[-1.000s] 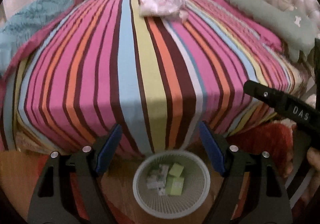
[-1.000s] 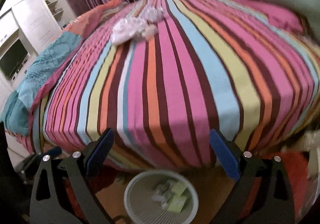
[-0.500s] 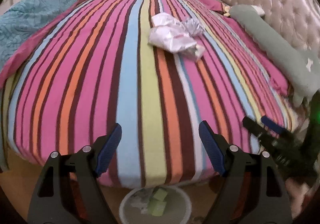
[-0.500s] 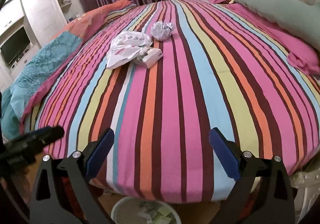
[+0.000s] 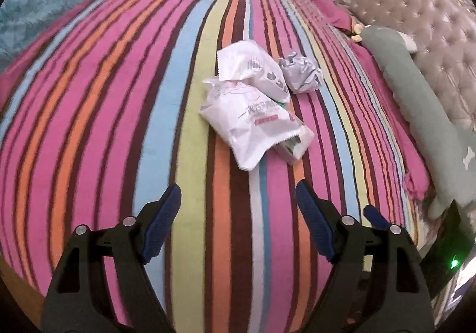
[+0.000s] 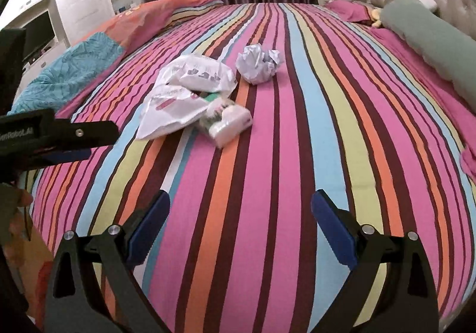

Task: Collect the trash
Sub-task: 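Grasp the white plastic packet with the left tool while the right grasps the green tissue pack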

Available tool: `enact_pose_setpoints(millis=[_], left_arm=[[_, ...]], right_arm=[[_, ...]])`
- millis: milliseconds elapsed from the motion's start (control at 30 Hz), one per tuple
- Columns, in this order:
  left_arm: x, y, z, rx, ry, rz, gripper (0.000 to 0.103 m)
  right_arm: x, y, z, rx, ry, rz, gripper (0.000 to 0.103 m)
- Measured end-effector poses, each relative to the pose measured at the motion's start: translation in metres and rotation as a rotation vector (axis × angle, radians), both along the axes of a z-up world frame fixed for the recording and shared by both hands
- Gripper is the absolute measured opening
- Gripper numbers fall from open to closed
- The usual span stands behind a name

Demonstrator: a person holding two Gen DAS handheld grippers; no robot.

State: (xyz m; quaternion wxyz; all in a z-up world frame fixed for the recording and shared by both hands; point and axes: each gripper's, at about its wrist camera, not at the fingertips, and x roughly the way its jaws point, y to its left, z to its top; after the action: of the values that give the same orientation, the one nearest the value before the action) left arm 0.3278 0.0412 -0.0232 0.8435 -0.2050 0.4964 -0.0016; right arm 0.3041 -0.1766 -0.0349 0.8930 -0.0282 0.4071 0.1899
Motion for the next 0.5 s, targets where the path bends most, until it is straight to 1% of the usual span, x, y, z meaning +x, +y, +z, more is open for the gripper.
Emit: enact_pose_setpoints(millis=[200, 367, 500], left_arm=[[0.037, 0.008, -0.009, -0.11, 0.068, 0.073, 0.078], [0.062, 0.007, -0.015, -0.133, 0.114, 0.118, 0.078], [0.077, 0.006, -0.019, -0.166, 0.14, 0.12, 0.078]], right_arm=[[0.027, 0.012, -0.005, -0.039, 0.002, 0.045, 0.092], [0.042, 0.018, -0.006, -0.06, -0.006, 0.082, 0.092], [0.052, 0.026, -0.008, -0.094, -0.019, 0.121, 0.092]])
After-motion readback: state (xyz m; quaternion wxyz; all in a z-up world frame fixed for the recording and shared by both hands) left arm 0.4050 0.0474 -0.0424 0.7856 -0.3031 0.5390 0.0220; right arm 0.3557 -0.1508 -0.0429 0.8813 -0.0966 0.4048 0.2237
